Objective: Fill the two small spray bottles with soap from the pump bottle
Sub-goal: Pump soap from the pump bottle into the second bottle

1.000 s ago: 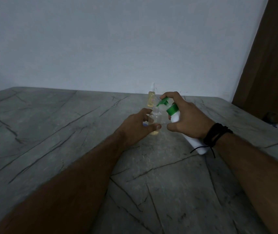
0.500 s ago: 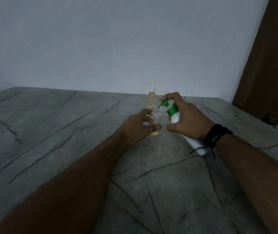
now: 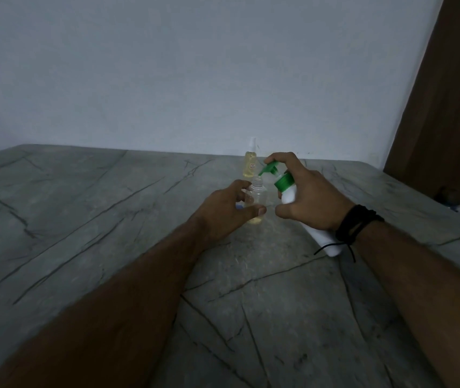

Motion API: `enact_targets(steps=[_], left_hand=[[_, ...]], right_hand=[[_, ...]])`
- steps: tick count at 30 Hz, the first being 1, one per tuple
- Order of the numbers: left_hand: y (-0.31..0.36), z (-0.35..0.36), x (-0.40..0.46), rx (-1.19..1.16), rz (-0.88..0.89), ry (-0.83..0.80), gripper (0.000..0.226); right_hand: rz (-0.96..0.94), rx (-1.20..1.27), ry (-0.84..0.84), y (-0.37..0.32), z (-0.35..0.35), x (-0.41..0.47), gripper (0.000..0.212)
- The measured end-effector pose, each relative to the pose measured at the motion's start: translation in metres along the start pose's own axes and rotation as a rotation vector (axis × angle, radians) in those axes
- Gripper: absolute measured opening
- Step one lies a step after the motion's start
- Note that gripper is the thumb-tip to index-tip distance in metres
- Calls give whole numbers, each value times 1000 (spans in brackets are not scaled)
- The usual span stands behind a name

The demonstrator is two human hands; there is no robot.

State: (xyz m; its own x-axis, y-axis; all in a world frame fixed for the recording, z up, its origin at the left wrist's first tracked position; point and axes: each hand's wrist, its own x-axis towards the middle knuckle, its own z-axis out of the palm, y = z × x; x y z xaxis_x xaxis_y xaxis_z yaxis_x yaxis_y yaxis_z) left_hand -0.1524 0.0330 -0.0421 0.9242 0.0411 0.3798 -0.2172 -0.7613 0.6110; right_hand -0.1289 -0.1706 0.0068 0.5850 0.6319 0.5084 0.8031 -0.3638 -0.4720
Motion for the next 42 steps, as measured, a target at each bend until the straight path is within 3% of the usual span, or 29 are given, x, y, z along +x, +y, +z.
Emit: enact_targets(steps=[42], left_hand=[[4,-1,-1,1,-46,-20,70]], right_hand=[[22,5,-2,4,0,2,77]])
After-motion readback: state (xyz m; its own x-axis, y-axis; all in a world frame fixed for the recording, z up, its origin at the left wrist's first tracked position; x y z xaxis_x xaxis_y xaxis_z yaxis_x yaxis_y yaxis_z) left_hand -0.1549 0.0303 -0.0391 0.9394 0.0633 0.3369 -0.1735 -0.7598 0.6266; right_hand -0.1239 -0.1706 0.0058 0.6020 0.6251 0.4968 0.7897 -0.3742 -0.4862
